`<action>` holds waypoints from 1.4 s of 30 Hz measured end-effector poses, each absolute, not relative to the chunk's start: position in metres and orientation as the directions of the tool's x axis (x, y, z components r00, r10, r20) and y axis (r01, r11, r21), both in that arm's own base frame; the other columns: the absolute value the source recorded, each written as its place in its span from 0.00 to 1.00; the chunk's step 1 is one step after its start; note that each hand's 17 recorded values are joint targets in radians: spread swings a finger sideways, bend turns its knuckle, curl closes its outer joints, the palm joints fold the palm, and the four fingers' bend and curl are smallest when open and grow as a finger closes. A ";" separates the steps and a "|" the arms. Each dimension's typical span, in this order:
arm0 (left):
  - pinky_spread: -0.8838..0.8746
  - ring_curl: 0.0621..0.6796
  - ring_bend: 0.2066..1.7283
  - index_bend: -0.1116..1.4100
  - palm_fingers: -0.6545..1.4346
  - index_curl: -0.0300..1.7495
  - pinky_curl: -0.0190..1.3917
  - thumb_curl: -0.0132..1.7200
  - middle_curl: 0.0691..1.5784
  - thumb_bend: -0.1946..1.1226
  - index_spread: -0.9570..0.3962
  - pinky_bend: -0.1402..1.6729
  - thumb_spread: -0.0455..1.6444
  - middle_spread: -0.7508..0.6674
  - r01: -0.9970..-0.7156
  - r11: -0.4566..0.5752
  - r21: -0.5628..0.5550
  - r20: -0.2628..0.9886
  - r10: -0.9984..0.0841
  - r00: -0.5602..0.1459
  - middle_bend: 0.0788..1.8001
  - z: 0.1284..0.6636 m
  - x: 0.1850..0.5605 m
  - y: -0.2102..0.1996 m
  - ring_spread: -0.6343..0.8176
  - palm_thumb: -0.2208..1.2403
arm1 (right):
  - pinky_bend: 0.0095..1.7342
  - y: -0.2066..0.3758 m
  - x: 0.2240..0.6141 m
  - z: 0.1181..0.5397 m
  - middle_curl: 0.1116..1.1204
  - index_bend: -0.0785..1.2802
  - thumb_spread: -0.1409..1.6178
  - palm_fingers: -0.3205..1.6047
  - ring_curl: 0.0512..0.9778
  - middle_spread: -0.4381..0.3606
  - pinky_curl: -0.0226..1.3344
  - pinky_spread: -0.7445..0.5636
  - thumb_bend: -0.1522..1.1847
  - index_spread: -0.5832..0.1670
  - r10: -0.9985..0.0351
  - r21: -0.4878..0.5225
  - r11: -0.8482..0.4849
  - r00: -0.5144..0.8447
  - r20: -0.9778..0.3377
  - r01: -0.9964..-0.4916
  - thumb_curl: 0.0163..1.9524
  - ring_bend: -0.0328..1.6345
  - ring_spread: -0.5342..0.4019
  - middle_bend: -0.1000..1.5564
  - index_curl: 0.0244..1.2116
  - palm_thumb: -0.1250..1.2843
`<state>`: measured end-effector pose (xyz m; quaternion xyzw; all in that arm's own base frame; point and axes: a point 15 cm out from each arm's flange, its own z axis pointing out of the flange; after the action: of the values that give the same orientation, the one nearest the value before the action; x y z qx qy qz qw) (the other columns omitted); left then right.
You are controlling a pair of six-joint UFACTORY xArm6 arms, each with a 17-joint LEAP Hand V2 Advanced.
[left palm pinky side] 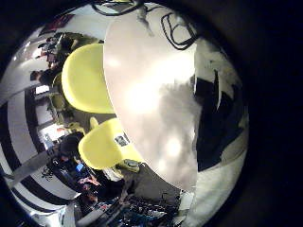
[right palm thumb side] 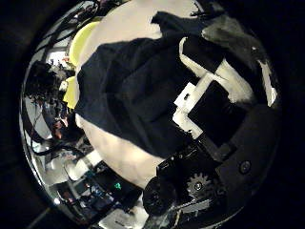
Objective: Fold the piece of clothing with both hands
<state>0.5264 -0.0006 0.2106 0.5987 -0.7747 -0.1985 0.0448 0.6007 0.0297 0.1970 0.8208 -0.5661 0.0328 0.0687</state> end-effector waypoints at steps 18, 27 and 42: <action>0.16 0.69 0.50 0.19 0.50 0.76 0.53 0.18 0.64 0.13 0.31 0.41 0.80 0.13 -0.963 0.194 0.188 -0.091 -0.973 -0.213 0.29 0.271 0.523 -0.026 0.15 0.41 | 0.47 -0.076 0.624 0.331 0.41 0.23 0.82 0.23 0.52 0.29 0.68 0.56 0.09 0.25 -0.992 -0.268 -0.126 0.117 0.053 -0.955 0.22 0.66 0.41 0.42 0.41 0.46; 0.30 0.62 0.45 0.18 0.43 0.63 0.53 0.18 0.56 0.14 0.42 0.36 0.81 0.26 -0.954 0.229 0.194 0.010 -0.973 -0.232 0.18 0.212 0.481 -0.058 0.28 0.40 | 0.39 -0.117 0.554 0.291 0.36 0.19 0.79 0.25 0.46 0.33 0.62 0.67 0.09 0.37 -0.993 0.004 -0.120 0.120 -0.016 -0.993 0.19 0.60 0.45 0.41 0.36 0.38; 0.53 0.50 0.37 0.19 0.41 0.47 0.45 0.17 0.45 0.14 0.58 0.24 0.82 0.43 -0.969 0.182 0.168 0.038 -0.983 -0.178 0.14 0.177 0.472 -0.060 0.42 0.39 | 0.36 -0.116 0.544 0.196 0.29 0.18 0.70 0.26 0.36 0.50 0.52 0.83 0.09 0.45 -0.987 0.188 -0.157 0.146 -0.069 -0.970 0.17 0.53 0.59 0.34 0.30 0.29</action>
<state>0.4719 -0.0600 0.1770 0.6375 -0.7656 -0.0526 0.0686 0.5438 -0.1161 0.1958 0.7555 -0.6473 -0.0879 0.0491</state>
